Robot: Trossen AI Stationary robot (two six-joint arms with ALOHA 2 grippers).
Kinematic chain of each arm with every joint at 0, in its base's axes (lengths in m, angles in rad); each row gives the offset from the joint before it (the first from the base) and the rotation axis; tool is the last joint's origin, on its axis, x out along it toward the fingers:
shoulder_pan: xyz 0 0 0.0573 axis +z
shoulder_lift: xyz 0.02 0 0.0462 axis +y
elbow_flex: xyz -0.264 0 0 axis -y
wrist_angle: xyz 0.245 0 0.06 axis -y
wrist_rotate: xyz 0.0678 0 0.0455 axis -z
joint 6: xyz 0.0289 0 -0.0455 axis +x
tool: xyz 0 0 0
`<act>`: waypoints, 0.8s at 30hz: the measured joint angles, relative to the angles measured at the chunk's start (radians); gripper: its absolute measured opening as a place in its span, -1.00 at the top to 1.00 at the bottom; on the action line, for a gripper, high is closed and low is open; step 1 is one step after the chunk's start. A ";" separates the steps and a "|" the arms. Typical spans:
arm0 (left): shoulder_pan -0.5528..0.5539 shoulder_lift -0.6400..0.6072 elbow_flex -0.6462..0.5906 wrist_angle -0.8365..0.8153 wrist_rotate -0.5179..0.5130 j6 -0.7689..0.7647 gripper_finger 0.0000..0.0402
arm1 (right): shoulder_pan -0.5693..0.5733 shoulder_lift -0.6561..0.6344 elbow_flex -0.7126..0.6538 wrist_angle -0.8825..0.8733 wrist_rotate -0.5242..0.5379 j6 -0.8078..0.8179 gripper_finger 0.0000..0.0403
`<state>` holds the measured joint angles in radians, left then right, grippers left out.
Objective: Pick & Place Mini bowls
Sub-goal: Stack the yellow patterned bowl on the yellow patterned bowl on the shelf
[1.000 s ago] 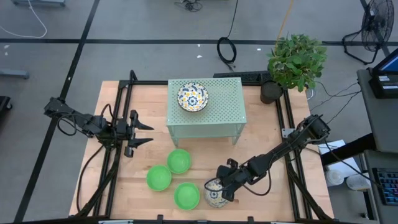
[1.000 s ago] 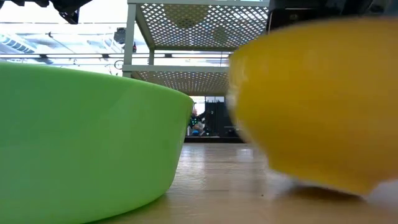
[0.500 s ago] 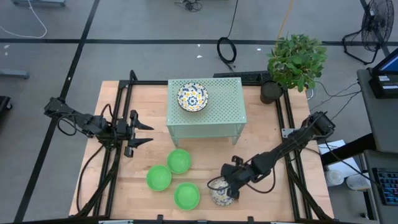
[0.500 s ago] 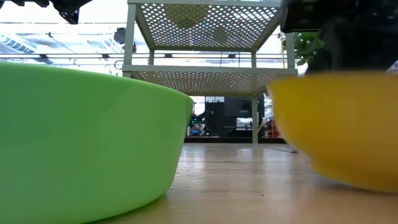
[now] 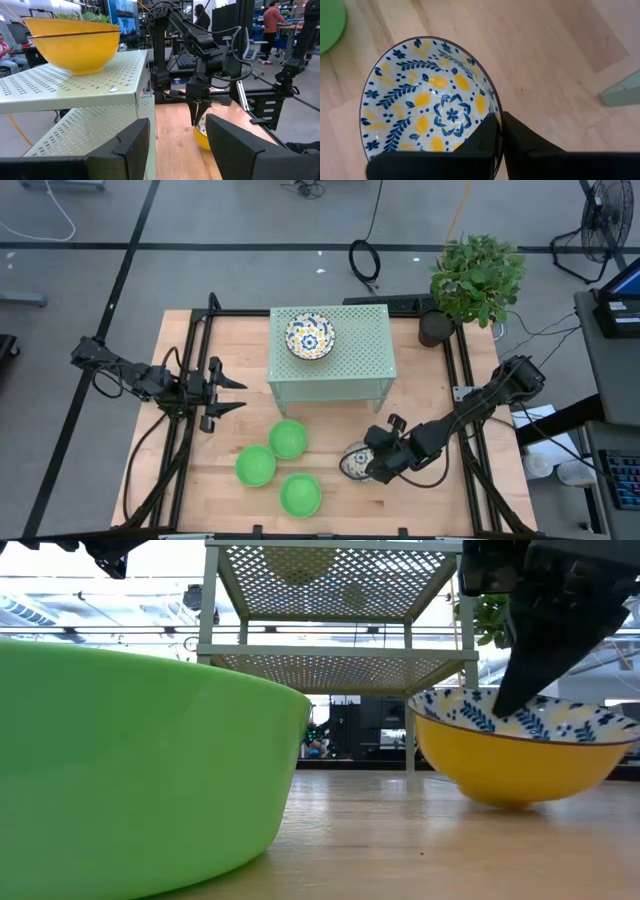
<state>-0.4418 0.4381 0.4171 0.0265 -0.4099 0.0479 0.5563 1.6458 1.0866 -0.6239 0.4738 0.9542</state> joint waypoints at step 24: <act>0.000 0.000 0.000 0.000 0.000 0.000 0.01 | 0.015 0.007 -0.065 0.189 0.056 -0.225 0.97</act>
<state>-0.4419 0.4383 0.4171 0.0266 -0.4099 0.0479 0.5710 1.6527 1.0218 -0.4348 0.5300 0.7296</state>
